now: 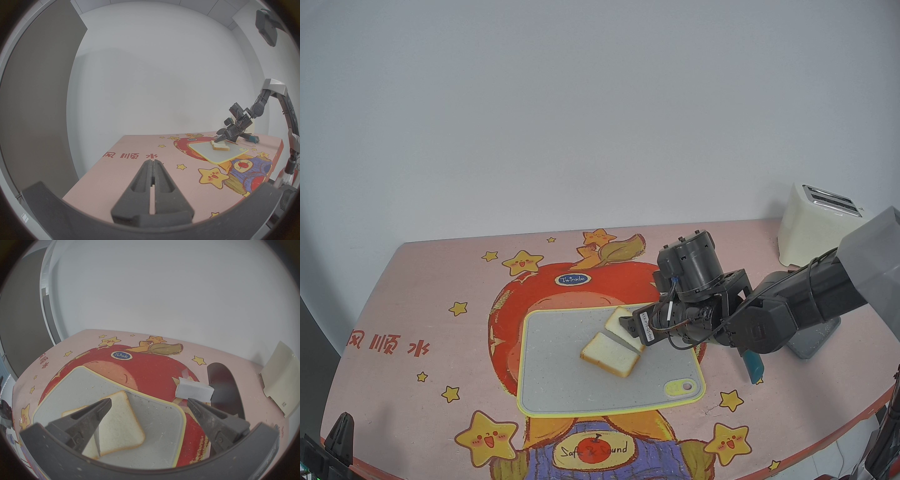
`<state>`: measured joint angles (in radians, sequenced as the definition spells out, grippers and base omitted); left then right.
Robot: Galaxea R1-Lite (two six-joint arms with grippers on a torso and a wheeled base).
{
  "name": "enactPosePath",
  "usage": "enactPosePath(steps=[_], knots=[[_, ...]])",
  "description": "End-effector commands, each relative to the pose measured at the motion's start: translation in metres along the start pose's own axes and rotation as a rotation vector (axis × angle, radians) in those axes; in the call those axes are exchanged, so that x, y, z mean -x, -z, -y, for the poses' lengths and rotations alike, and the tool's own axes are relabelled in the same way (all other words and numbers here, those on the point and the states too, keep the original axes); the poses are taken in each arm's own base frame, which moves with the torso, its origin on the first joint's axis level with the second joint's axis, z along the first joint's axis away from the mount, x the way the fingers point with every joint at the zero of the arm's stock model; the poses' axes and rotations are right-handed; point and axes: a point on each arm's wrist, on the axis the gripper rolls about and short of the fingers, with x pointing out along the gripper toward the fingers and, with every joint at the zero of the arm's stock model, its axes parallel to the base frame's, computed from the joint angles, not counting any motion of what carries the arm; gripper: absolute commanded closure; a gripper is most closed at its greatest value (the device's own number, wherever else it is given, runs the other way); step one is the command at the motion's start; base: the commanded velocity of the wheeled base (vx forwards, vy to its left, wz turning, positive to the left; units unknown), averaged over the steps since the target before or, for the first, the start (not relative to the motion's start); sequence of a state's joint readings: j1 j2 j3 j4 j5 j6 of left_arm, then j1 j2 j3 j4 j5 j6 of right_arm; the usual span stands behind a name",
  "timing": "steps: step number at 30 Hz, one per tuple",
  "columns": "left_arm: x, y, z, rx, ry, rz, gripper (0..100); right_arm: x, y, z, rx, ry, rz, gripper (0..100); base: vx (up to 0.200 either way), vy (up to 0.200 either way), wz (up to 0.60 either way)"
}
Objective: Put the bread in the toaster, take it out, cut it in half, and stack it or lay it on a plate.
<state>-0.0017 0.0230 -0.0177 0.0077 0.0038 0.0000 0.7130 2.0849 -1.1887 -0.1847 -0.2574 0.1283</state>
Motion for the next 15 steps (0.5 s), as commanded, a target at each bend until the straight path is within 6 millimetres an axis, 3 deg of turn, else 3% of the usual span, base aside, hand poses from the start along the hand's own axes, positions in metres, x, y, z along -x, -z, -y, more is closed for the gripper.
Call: enactPosePath(steps=[1, 15], knots=[[-0.0013, 0.0044, 0.0, 0.0, -0.001, -0.018, 100, 0.0, 0.0009, 0.0, 0.0, 0.0, -0.003, 100, 0.0, 0.0, 0.0], [-0.0013, 0.0044, 0.0, 0.001, -0.001, -0.018, 100, 0.0029, 0.0015, -0.0004, -0.011, -0.002, -0.003, 100, 0.0, 0.0, 0.0]])
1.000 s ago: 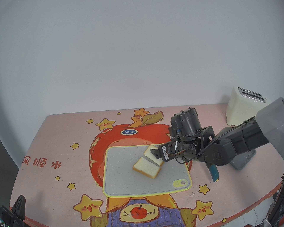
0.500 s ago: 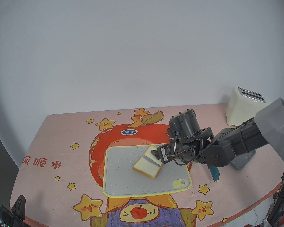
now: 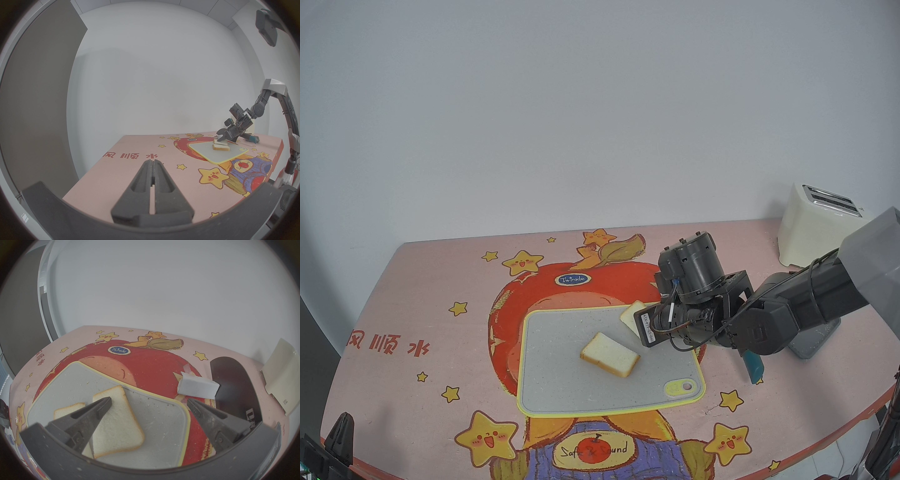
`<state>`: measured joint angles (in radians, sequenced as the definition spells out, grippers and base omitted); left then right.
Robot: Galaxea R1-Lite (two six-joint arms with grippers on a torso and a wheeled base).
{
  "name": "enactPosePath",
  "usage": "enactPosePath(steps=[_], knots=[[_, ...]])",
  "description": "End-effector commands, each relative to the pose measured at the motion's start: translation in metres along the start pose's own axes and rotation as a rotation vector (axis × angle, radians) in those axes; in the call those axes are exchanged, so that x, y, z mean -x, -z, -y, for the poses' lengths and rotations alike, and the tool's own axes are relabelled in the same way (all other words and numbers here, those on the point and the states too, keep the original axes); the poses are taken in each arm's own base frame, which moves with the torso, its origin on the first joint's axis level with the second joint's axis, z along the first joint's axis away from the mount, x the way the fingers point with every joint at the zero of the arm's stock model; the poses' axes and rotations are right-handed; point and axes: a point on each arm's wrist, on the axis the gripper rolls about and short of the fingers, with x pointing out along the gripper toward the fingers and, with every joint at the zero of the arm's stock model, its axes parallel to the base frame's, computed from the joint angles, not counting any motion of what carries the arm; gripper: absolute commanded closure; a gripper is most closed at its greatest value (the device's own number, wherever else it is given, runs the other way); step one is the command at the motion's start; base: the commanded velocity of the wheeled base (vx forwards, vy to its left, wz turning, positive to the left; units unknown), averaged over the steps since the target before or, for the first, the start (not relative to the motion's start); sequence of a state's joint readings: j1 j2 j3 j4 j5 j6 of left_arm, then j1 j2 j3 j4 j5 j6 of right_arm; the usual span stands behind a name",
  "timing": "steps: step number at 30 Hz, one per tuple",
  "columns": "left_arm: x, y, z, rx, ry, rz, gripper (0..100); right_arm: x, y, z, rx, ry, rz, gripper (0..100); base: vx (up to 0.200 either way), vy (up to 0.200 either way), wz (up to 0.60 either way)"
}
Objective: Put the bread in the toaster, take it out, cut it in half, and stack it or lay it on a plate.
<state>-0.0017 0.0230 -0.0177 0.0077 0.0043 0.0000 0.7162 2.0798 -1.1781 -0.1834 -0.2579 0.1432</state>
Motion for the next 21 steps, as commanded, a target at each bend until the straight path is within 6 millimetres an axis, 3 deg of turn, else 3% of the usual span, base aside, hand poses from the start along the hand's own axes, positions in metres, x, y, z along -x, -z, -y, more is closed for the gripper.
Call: enactPosePath(steps=[1, 10, 21], knots=[[-0.001, 0.004, 0.0, 0.0, -0.001, -0.018, 100, 0.001, -0.001, 0.0, 0.0, -0.002, 0.003, 100, 0.0, 0.0, 0.0], [-0.001, 0.004, 0.0, 0.001, -0.001, -0.018, 100, 0.017, -0.008, -0.002, -0.021, -0.017, 0.041, 100, 0.0, 0.0, 0.0], [-0.001, 0.004, 0.0, 0.0, -0.001, -0.018, 100, 0.057, -0.015, 0.0, -0.03, -0.043, 0.104, 100, 0.0, 0.0, 0.0]])
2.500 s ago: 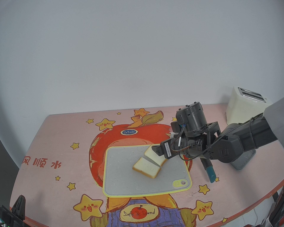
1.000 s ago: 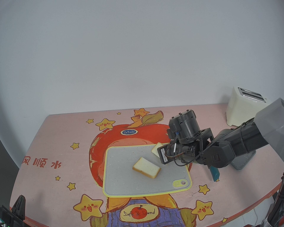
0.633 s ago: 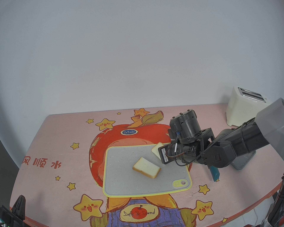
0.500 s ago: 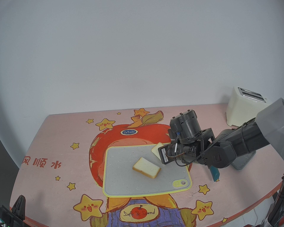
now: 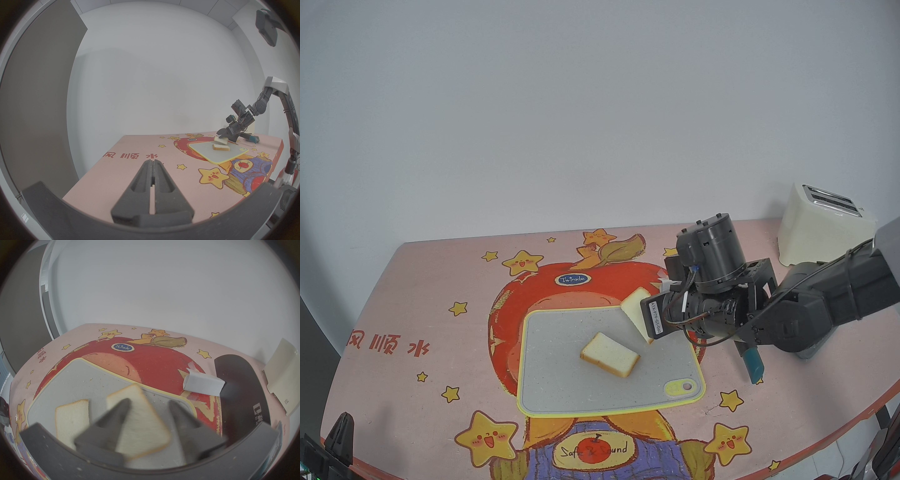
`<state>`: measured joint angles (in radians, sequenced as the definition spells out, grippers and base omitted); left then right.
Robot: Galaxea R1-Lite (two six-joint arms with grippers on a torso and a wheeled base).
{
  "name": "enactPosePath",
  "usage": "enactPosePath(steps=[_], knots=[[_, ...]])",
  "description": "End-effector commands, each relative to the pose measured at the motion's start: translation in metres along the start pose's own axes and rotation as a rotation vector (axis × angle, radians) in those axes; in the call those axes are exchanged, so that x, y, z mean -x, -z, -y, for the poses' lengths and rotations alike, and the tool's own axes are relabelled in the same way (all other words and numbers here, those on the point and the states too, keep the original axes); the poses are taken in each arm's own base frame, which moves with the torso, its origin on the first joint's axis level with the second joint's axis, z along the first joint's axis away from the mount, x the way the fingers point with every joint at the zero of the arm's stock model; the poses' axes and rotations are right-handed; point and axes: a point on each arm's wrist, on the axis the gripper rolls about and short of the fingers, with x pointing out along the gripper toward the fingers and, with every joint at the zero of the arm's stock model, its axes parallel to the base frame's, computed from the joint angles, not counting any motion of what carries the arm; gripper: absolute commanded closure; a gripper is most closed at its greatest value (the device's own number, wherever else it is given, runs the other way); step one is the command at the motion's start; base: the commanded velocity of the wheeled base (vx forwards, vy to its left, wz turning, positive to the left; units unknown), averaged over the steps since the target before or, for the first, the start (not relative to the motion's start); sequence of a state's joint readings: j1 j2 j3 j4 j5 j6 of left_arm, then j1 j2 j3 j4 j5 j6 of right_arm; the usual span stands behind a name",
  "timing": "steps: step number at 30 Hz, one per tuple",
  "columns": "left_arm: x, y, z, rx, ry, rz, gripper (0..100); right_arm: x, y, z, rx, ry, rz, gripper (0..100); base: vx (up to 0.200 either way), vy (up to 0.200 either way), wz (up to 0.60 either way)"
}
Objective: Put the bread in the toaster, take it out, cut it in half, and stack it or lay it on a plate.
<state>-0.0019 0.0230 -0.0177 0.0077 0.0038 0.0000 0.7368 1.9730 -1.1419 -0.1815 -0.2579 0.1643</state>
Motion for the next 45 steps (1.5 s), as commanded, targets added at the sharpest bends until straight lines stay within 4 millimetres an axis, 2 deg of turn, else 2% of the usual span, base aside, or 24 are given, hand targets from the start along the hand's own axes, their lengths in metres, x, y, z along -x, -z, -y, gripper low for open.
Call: enactPosePath(steps=[1, 5, 15, 23, 27, 29, 33, 38, 45], knots=[[-0.001, 0.004, 0.0, 0.0, -0.001, -0.018, 100, 0.026, -0.005, 0.0, -0.004, -0.019, 0.042, 100, 0.0, 0.0, 0.0], [-0.001, 0.004, 0.0, 0.0, -0.001, -0.018, 100, 0.042, -0.006, 0.004, -0.008, -0.024, 0.061, 100, 0.0, 0.0, 0.0], [-0.001, 0.004, 0.0, 0.0, -0.001, -0.018, 100, 0.088, 0.006, 0.007, -0.02, -0.049, 0.097, 100, 0.0, 0.0, 0.0], [-0.001, 0.004, 0.0, 0.0, -0.001, -0.018, 100, 0.119, 0.03, 0.003, -0.03, -0.08, 0.099, 100, 0.0, 0.0, 0.0], [-0.001, 0.004, 0.0, 0.0, -0.001, -0.018, 100, 0.146, 0.035, 0.011, -0.047, -0.1, 0.147, 100, 0.0, 0.0, 0.0], [-0.001, 0.004, 0.0, 0.0, -0.001, -0.018, 100, 0.151, 0.035, 0.014, -0.052, -0.101, 0.159, 100, 0.0, 0.0, 0.0], [-0.001, 0.004, 0.0, 0.0, -0.001, -0.018, 100, 0.174, 0.046, 0.027, -0.067, -0.108, 0.196, 100, 0.0, 0.0, 0.0], [-0.001, 0.004, 0.0, -0.002, 0.0, -0.018, 100, 0.185, 0.047, 0.032, -0.079, -0.113, 0.226, 100, 0.0, 0.0, 0.0], [-0.001, 0.004, 0.0, 0.001, -0.001, -0.018, 100, 0.185, 0.051, 0.033, -0.158, -0.123, 0.215, 100, 0.0, 0.0, 0.0]])
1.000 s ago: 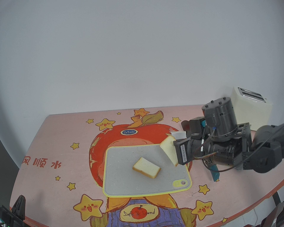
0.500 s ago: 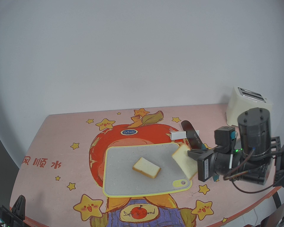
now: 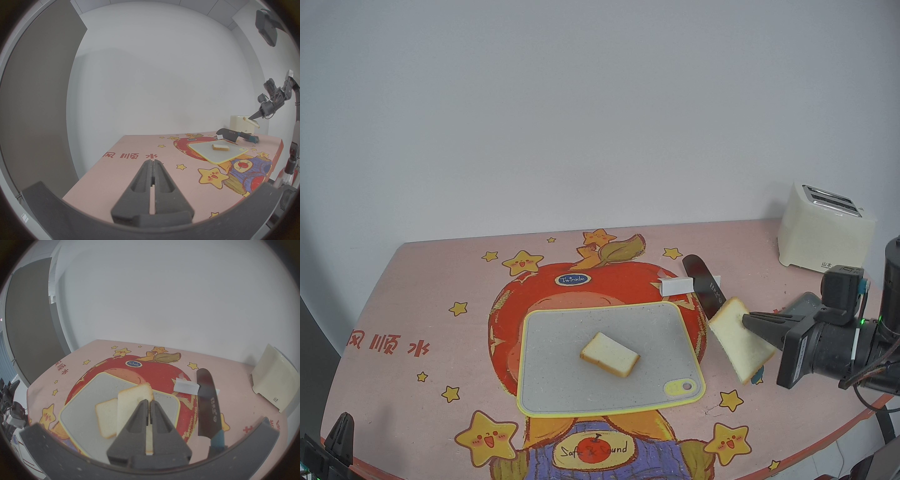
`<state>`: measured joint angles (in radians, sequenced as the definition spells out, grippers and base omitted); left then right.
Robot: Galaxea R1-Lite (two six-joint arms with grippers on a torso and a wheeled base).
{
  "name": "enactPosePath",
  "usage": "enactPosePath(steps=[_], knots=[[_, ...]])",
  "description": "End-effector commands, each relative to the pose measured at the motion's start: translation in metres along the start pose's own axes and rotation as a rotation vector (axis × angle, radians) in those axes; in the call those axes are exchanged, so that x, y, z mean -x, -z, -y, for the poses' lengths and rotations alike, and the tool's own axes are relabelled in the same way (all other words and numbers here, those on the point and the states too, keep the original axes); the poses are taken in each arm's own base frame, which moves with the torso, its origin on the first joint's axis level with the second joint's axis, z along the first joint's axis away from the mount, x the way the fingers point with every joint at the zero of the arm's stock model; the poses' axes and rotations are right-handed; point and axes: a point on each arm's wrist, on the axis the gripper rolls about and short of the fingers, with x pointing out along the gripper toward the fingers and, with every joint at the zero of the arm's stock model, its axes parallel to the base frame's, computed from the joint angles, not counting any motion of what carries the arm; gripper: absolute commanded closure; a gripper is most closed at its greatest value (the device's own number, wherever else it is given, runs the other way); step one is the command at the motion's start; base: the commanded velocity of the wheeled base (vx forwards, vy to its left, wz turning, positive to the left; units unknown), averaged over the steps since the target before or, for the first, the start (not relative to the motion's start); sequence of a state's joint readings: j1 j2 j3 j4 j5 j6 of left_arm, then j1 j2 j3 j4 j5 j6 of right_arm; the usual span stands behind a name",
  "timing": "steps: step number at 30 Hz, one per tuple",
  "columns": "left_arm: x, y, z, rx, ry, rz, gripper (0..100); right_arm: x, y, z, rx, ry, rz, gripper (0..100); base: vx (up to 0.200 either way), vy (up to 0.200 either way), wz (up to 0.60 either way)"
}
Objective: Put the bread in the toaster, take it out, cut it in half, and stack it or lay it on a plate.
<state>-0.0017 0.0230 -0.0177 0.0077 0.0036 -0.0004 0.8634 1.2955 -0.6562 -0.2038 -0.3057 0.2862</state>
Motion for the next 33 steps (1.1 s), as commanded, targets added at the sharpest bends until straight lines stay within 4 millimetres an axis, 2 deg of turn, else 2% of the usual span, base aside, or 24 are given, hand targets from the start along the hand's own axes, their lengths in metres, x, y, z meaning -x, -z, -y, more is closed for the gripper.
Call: enactPosePath(steps=[1, 11, 21, 28, 33], knots=[[-0.001, 0.004, 0.0, 0.001, -0.001, -0.018, 100, 0.005, 0.0, 0.0, -0.049, -0.014, 0.018, 100, 0.0, 0.0, 0.0], [-0.001, 0.004, 0.0, 0.001, -0.001, -0.018, 100, 0.005, -0.015, 0.0, -0.107, -0.01, 0.165, 100, 0.0, 0.0, 0.0], [-0.001, 0.004, 0.0, 0.0, -0.001, -0.018, 100, 0.003, 0.004, 0.004, -0.033, 0.045, 0.111, 100, 0.0, 0.0, 0.0], [-0.001, 0.004, 0.0, 0.0, -0.001, -0.018, 100, 0.008, 0.005, 0.005, -0.02, 0.043, 0.115, 100, 0.0, 0.0, 0.0], [-0.001, 0.004, 0.0, 0.001, -0.001, -0.018, 100, 0.007, 0.005, 0.005, -0.013, 0.044, 0.112, 100, 0.0, -0.2, 0.0]])
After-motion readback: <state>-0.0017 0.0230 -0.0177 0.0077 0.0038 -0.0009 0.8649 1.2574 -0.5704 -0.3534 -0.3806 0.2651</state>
